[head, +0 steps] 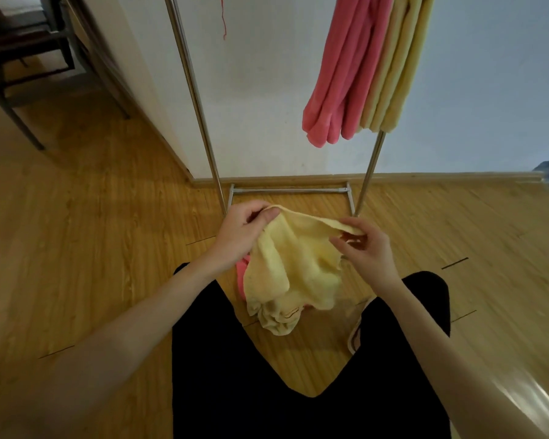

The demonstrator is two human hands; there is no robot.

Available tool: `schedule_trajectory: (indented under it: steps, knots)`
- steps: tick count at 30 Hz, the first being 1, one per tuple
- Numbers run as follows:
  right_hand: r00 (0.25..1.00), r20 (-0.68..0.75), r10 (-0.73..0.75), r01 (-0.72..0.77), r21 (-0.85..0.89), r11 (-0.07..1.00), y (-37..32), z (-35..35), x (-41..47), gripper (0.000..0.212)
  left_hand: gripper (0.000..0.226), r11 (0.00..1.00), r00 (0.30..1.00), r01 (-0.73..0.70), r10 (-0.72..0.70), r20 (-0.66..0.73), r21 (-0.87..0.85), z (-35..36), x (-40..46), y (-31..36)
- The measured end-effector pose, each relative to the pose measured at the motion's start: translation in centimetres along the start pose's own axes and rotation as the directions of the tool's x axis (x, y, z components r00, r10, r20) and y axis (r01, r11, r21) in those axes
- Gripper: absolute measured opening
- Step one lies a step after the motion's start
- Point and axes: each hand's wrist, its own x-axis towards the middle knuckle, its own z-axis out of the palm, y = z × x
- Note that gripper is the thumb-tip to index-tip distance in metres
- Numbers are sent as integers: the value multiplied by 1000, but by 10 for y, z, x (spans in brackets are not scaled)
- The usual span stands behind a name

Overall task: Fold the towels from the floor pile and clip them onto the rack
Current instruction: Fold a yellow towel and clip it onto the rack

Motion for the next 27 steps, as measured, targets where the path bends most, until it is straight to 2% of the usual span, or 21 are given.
schedule_trajectory:
  steps: [3,7,12,14,17,19,23,27]
  knots:
    - [997,24,-74,76,-159,984,15,15,1,13,25,991,997,79,-76,32,-109,-3,-4,6]
    - [991,-5,-134,124,-329,936,33,33,-2,15,32,990,992,113,-108,61,-86,-8,-6,6]
    - [952,-23,-306,281,-336,899,26,43,-20,12,27,983,985,170,-169,23,-65,-18,-6,1]
    - [916,92,-390,399,-307,864,15,45,-32,11,26,982,983,181,-181,15,-61,-21,-6,1]
    - [800,362,-479,574,-229,786,4,57,-41,16,26,982,982,188,-187,13,-31,-23,-7,2]
    - [778,424,-463,576,-188,795,1,68,-36,21,29,984,984,179,-179,28,-23,-24,-8,2]
    - [831,365,-420,468,-51,882,-6,82,-23,25,28,987,986,155,-153,64,-28,-22,-9,8]
    - [874,365,-321,316,78,946,-18,82,-15,21,26,992,990,127,-126,65,-10,-17,-4,17]
